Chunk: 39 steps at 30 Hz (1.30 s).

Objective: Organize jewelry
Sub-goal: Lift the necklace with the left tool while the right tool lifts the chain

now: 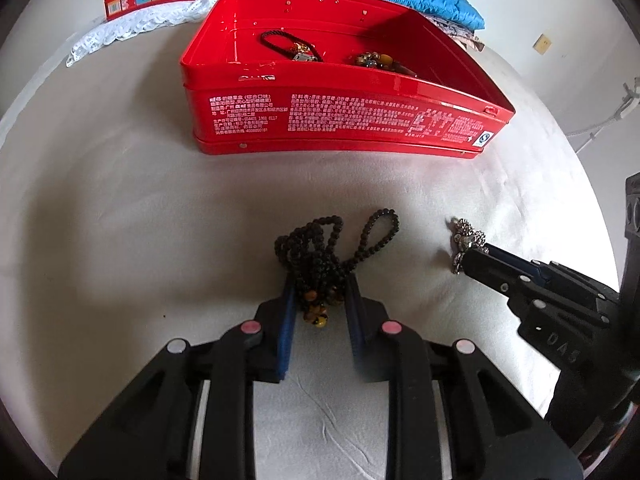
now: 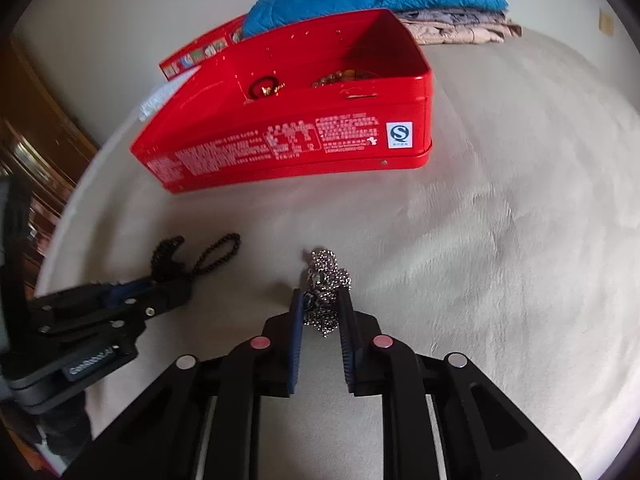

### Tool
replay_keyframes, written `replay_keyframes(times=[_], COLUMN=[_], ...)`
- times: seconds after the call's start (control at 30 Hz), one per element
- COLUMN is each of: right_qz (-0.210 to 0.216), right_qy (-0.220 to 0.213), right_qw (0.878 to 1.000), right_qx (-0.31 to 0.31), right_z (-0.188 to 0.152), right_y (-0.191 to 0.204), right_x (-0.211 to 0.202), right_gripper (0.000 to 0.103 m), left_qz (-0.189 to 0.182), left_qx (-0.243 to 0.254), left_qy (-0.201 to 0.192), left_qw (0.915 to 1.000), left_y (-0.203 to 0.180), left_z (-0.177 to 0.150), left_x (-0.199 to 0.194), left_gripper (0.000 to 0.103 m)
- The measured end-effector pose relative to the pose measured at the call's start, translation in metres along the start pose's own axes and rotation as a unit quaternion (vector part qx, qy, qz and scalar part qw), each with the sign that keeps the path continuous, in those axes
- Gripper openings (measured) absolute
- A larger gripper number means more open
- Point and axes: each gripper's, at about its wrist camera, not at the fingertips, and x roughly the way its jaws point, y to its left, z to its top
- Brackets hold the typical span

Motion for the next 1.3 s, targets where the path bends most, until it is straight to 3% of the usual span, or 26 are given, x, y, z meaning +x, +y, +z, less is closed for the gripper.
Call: replay_keyframes(times=[0.07,0.27,0.57,0.67,0.8,1.07,1.17,1.2,1.3], right_qz=[0.014,0.027,0.037,0.038,0.033,-0.002,-0.029,-0.042,-0.049], right_qy=[-0.006,-0.035,-0.016,-0.014,-0.006,-0.012,-0.013,-0.014,-0.015], right_qw=[1.0,0.999,0.999,0.999,0.999,1.0,0.999,0.998,0.998], right_qx=[0.01,0.015,0.025,0.027,0.016,-0.013,-0.036,-0.04,-0.043], right_z=[0.001,0.003,0.008,0.007,0.006,0.003,0.0,0.0,-0.002], right_y=[-0.006,-0.01,-0.015,-0.016,-0.01,0.004,0.011,0.012,0.013], right_x=[-0.005,-0.024,-0.01,-0.009,-0.002,0.003,0.004,0.005,0.004], right_gripper=[0.016,0.016,0.018,0.024,0.033,0.034,0.032,0.023,0.019], left_qz=[-0.011,-0.03,-0.021,-0.012,0.005,0.032,0.033,0.031,0.017], left_qx=[-0.006,-0.011,-0.03,-0.022,-0.013,-0.004,-0.001,0.0,0.005], left_qy=[-0.006,-0.022,-0.013,-0.01,-0.022,-0.024,-0.022,-0.018,-0.014], left_qw=[0.9999,0.9992,0.9992,0.9996,0.9997,0.9992,0.9992,0.9994,0.9997], left_y=[0.003,0.007,0.018,0.016,0.013,0.012,0.011,0.01,0.008], left_z=[0.001,0.002,0.007,0.008,0.009,0.014,0.014,0.013,0.012], left_x=[-0.005,-0.02,-0.012,-0.01,-0.012,-0.003,0.001,0.001,0.001], left_gripper=[0.013,0.012,0.013,0.017,0.038,0.044,0.043,0.04,0.025])
